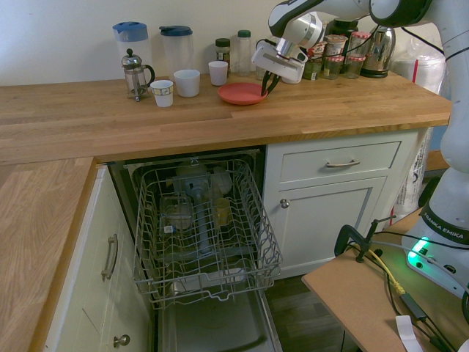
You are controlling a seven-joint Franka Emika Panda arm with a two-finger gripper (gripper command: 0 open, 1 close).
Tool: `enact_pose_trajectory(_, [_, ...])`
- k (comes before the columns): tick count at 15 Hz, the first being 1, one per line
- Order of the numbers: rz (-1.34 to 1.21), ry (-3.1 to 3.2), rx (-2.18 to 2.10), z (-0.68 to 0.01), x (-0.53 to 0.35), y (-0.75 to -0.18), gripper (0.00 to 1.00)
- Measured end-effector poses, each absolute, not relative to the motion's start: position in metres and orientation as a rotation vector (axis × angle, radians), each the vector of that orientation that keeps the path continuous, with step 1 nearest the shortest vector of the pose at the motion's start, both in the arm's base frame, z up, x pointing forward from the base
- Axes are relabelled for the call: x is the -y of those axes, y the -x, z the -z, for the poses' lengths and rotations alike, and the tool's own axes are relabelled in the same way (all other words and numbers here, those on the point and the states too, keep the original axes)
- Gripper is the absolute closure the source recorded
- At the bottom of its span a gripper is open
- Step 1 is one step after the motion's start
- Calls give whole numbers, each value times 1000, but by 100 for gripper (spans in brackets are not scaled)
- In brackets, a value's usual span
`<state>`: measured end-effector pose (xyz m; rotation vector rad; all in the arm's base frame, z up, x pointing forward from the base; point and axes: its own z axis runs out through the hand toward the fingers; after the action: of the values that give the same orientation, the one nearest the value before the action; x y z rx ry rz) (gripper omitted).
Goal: Put the plate in the dishwasher
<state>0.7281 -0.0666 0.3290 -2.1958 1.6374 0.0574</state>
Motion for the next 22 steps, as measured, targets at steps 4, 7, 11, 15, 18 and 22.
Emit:
enact_pose_trajectory(4, [-7,2261,-1566,-347,76,-716,100])
enact_pose_trajectory(7, [66,2335,-1482,-394,72,-691,100])
enact_pose_trajectory(11, [232,2547,-1333,-470,26,-644,100])
enact_pose_trajectory(15, [479,2804,-1137,-516,-92,-586,100])
enact_pose_trajectory(18, [688,2962,-937,-524,-183,-556,100])
enact_pose_trajectory(22, [857,3174,-590,-509,-274,-517,100])
